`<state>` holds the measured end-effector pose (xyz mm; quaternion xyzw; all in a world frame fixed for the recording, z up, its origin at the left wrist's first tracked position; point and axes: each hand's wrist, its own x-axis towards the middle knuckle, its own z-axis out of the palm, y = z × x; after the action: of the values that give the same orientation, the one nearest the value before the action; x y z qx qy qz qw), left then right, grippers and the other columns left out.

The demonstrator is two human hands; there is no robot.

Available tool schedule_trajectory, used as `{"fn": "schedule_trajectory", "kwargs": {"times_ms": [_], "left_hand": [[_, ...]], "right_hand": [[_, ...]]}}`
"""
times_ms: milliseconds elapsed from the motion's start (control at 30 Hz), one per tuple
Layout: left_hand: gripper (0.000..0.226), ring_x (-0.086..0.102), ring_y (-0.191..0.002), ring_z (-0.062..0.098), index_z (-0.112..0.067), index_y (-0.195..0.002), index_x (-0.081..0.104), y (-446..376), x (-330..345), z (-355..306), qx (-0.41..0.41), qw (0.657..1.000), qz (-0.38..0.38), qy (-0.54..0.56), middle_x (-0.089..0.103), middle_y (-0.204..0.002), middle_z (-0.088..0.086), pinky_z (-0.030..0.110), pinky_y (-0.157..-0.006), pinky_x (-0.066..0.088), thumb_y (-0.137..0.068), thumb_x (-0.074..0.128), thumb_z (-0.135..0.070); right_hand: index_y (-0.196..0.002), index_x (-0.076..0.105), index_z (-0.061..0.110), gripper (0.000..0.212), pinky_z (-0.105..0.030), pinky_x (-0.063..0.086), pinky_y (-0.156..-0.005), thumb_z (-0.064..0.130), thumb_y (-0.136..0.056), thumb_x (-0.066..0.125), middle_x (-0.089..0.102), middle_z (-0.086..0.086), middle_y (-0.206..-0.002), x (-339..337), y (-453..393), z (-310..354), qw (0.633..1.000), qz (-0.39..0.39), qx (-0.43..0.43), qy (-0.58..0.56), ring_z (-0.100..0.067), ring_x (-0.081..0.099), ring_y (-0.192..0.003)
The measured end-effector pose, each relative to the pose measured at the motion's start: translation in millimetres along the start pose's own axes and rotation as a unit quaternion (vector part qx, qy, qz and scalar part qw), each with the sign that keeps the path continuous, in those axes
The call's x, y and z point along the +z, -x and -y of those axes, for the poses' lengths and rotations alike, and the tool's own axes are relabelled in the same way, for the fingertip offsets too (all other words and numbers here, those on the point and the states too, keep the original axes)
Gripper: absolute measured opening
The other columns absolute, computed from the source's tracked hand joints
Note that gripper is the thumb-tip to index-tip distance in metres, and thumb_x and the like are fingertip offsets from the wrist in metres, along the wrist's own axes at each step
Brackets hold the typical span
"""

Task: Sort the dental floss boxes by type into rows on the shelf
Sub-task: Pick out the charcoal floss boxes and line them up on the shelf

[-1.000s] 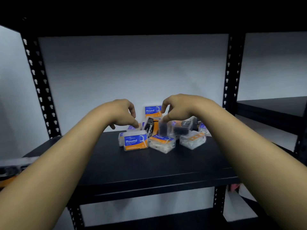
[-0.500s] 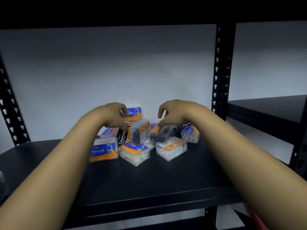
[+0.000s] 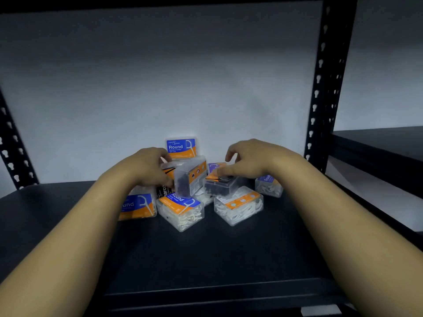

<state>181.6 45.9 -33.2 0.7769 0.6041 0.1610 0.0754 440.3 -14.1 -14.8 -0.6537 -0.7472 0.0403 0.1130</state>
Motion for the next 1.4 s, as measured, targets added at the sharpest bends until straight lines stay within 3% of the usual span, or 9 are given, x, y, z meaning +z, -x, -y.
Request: {"fn": "schedule_trajectory", "kwargs": {"times_ms": [233, 367, 500, 667, 767, 900, 1100, 1233, 1400], "left_hand": [[0.038, 0.061, -0.091, 0.021, -0.021, -0.096, 0.061, 2, 5, 1, -0.020, 1.000, -0.020, 0.001, 0.065, -0.102, 0.002, 0.030, -0.071, 0.043, -0.069, 0.086, -0.033], [0.032, 0.062, -0.082, 0.017, -0.022, -0.090, 0.064, 3, 1, 4, -0.005, 0.999, -0.030, 0.030, 0.066, -0.092, -0.001, 0.030, -0.067, 0.044, -0.070, 0.087, -0.031], [0.027, 0.071, -0.087, 0.020, -0.022, -0.093, 0.074, 7, -6, 8, 0.032, 0.991, -0.059, 0.114, 0.076, -0.094, 0.001, 0.038, -0.080, 0.057, -0.070, 0.086, -0.028], [0.029, 0.073, -0.091, 0.014, -0.024, -0.105, 0.073, 10, -7, 9, 0.086, 0.968, -0.091, 0.216, 0.078, -0.096, -0.007, 0.039, -0.088, 0.058, -0.079, 0.084, -0.033], [0.038, 0.072, -0.092, 0.009, -0.026, -0.110, 0.071, 11, -7, 6, 0.101, 0.963, -0.125, 0.216, 0.076, -0.099, -0.008, 0.033, -0.083, 0.058, -0.077, 0.086, -0.036], [0.043, 0.070, -0.084, 0.008, -0.024, -0.104, 0.072, 14, -7, 2, 0.094, 0.946, -0.196, 0.241, 0.074, -0.093, -0.007, 0.023, -0.068, 0.053, -0.068, 0.092, -0.036], [0.038, 0.077, -0.086, 0.011, -0.019, -0.109, 0.077, 11, -6, 1, 0.094, 0.924, -0.162, 0.332, 0.080, -0.095, -0.001, 0.030, -0.078, 0.062, -0.073, 0.090, -0.019], [0.041, 0.076, -0.092, 0.009, -0.017, -0.109, 0.078, 13, -2, -7, 0.124, 0.894, -0.151, 0.404, 0.079, -0.106, -0.005, 0.025, -0.080, 0.063, -0.072, 0.088, -0.004], [0.041, 0.077, -0.095, 0.012, -0.015, -0.111, 0.078, 13, 2, -11, 0.153, 0.876, -0.149, 0.433, 0.079, -0.106, -0.002, 0.026, -0.079, 0.063, -0.075, 0.085, 0.002]], "right_hand": [[-0.109, 0.073, 0.022, 0.076, -0.040, 0.051, -0.097, 0.087, -0.075, 0.053, 0.069, -0.001, -0.116, 5, 2, -3, 1.000, 0.008, 0.011, 0.002, -0.020, 0.062, -0.105], [-0.112, 0.072, 0.023, 0.082, -0.039, 0.050, -0.097, 0.090, -0.072, 0.050, 0.067, -0.001, -0.122, 12, 5, -2, 1.000, 0.019, 0.018, 0.003, -0.021, 0.061, -0.110], [-0.113, 0.071, 0.022, 0.083, -0.038, 0.049, -0.096, 0.091, -0.072, 0.049, 0.066, -0.002, -0.125, 13, 6, -2, 1.000, 0.017, 0.022, -0.015, -0.022, 0.060, -0.113], [-0.107, 0.073, 0.018, 0.079, -0.038, 0.051, -0.096, 0.086, -0.069, 0.061, 0.070, -0.003, -0.112, 16, 3, 0, 0.998, -0.004, 0.015, -0.059, -0.020, 0.064, -0.103], [-0.105, 0.068, 0.022, 0.069, -0.034, 0.053, -0.086, 0.077, -0.064, 0.076, 0.069, 0.003, -0.101, 16, 1, 1, 0.994, -0.033, -0.006, -0.108, -0.015, 0.064, -0.093], [-0.106, 0.065, 0.028, 0.054, -0.025, 0.050, -0.071, 0.047, -0.064, 0.092, 0.068, 0.011, -0.098, 20, -2, 3, 0.979, -0.090, -0.053, -0.175, -0.009, 0.064, -0.087], [-0.112, 0.058, 0.033, 0.054, -0.013, 0.042, -0.053, 0.029, -0.070, 0.091, 0.066, 0.009, -0.100, 24, -2, 5, 0.969, -0.101, -0.104, -0.199, -0.001, 0.061, -0.077], [-0.112, 0.059, 0.035, 0.053, -0.018, 0.051, -0.059, 0.019, -0.071, 0.088, 0.068, 0.009, -0.101, 24, -1, 7, 0.954, -0.133, -0.139, -0.231, -0.004, 0.067, -0.081], [-0.118, 0.065, 0.033, 0.053, -0.015, 0.056, -0.072, 0.009, -0.075, 0.083, 0.071, 0.010, -0.108, 27, -3, 8, 0.933, -0.167, -0.172, -0.270, 0.001, 0.069, -0.091]]}}
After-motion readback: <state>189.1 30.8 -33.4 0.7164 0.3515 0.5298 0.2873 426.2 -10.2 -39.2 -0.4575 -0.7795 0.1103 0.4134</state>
